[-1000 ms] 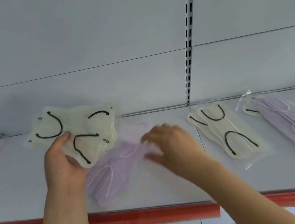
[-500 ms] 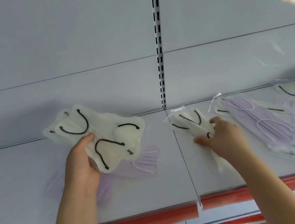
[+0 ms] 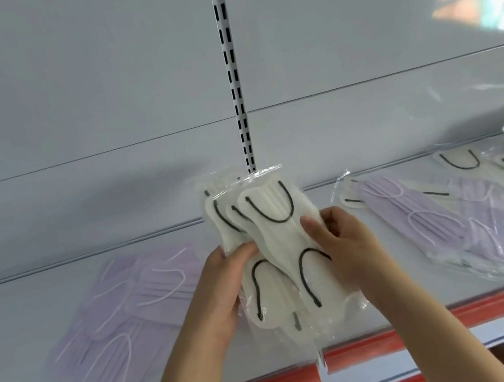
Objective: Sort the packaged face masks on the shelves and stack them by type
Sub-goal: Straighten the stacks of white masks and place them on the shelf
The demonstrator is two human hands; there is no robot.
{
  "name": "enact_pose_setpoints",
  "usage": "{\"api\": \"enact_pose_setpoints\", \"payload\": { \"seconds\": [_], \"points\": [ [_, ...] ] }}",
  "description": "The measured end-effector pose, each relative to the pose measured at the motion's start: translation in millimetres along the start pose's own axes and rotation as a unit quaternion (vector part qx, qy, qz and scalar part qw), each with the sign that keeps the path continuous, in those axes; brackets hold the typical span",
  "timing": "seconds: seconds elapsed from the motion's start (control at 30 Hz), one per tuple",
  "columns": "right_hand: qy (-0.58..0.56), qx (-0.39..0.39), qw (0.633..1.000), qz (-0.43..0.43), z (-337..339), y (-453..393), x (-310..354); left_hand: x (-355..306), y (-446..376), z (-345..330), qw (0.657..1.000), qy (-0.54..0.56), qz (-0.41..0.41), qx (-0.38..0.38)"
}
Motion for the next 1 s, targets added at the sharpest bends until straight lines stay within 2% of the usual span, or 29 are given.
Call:
{"api": "enact_pose_setpoints", "payload": {
  "seconds": [0.13, 0.23, 0.3, 0.33, 0.4, 0.43, 0.5, 0.57, 0.63, 0.7, 0.73, 0.8, 0.83, 0.87, 0.9, 0.93, 0.97, 1.0],
  "points": [
    [-0.08, -0.05, 0.996, 0.002, 22.5, 0.0, -8.2, 0.7, 2.3, -6.4, 0.999, 0.051, 0.003, 0.015],
    [-0.013, -0.035, 0.998, 0.056, 15.4, 2.9, -4.4, 0.7, 5.9, -17.7, 0.998, 0.033, -0.001, 0.053],
    [0.034, -0.012, 0.994, 0.106, 8.3, 4.2, 0.5, 4.0, 2.1, -22.1, 0.999, -0.005, -0.012, 0.035],
    [0.069, -0.027, 0.99, 0.122, 13.5, 1.5, 0.5, 6.0, -1.2, -21.3, 1.0, -0.004, -0.009, 0.012],
    [0.25, -0.112, 0.955, 0.118, 45.8, -12.7, -11.3, 10.5, -7.2, -16.5, 0.999, 0.018, 0.009, -0.034],
    [0.354, -0.156, 0.919, 0.079, 67.7, -19.6, -20.2, 11.2, -9.6, -13.6, 0.998, 0.027, 0.015, -0.051],
    [0.464, -0.166, 0.87, -0.004, 104.6, -26.9, -37.9, 10.9, -12.1, -8.2, 0.996, 0.045, 0.014, -0.073],
    [0.46, -0.16, 0.873, -0.026, 118.3, -25.2, -39.9, 9.1, -12.7, -4.9, 0.994, 0.064, 0.004, -0.085],
    [0.435, -0.191, 0.88, -0.003, 110.5, -17.8, -31.2, 4.0, -10.3, -4.9, 0.993, 0.084, -0.01, -0.088],
    [0.387, -0.212, 0.895, 0.062, 91.5, -6.3, -17.3, -5.8, -4.4, -8.1, 0.991, 0.097, -0.033, -0.082],
    [0.366, -0.192, 0.906, 0.091, 77.4, -0.5, -12.1, -12.6, -1.0, -10.3, 0.991, 0.102, -0.05, -0.074],
    [0.377, -0.057, 0.92, 0.088, 38.3, 10.0, -8.5, -25.0, 3.5, -14.4, 0.99, 0.106, -0.078, -0.056],
    [0.382, 0.029, 0.922, 0.053, 20.5, 14.3, -13.3, -28.8, 3.6, -15.5, 0.99, 0.101, -0.085, -0.051],
    [0.378, 0.086, 0.921, 0.029, 9.6, 16.2, -17.2, -30.4, 2.0, -15.9, 0.991, 0.096, -0.083, -0.049],
    [0.363, 0.099, 0.926, 0.028, 8.3, 14.6, -14.4, -29.8, -0.4, -15.4, 0.992, 0.092, -0.076, -0.05],
    [0.333, 0.056, 0.94, 0.055, 19.0, 4.2, -10.2, -27.7, -2.9, -13.7, 0.992, 0.092, -0.065, -0.054],
    [0.303, -0.019, 0.949, 0.09, 40.0, -11.5, -7.8, -24.5, -5.1, -11.0, 0.992, 0.095, -0.055, -0.063],
    [0.305, -0.093, 0.941, 0.108, 67.2, -30.0, -8.9, -21.1, -6.1, -7.8, 0.991, 0.098, -0.046, -0.074]
  ]
}}
Point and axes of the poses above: each hand's wrist, its own y-axis away from the middle knuckle, its own z-axis out of the back of the hand, x = y × z, the point moved 5 cm from there along -y, towards the middle knuckle, and after that the axes turned 4 degrees about -y, right-handed, at the moved point
